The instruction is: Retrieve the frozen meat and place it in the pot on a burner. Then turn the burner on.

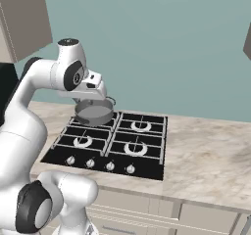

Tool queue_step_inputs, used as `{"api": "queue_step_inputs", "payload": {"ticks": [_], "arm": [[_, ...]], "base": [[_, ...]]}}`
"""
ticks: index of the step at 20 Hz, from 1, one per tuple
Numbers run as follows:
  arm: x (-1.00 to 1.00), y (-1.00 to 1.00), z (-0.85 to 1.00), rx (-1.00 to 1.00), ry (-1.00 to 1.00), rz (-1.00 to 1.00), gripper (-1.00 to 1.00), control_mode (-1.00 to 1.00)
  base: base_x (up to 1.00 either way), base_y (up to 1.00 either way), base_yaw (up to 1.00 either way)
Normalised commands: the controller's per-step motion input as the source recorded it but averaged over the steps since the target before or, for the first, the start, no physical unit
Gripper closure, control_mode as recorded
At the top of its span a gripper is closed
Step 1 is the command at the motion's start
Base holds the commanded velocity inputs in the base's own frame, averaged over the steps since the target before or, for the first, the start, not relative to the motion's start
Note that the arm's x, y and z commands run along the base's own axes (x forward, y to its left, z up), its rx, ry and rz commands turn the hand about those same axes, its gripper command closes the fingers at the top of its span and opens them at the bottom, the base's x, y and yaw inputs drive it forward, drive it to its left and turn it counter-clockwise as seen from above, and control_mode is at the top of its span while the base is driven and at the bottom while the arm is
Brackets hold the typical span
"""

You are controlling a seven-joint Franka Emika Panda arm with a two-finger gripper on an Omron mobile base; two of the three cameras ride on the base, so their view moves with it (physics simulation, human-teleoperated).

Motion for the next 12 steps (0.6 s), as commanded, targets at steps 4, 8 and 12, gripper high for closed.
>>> {"api": "queue_step_inputs", "payload": {"ticks": [4,8,12], "arm": [[0.00,0.06,-0.01,0.00,0.02,0.00,-1.00,-1.00],[-0.08,0.39,0.00,0.00,0.01,0.04,-1.00,-1.00],[-0.19,0.64,0.00,0.00,0.00,0.07,-1.00,-1.00]], "base": [[0.00,0.00,0.00],[0.00,0.00,0.00],[0.00,0.00,0.00]]}}
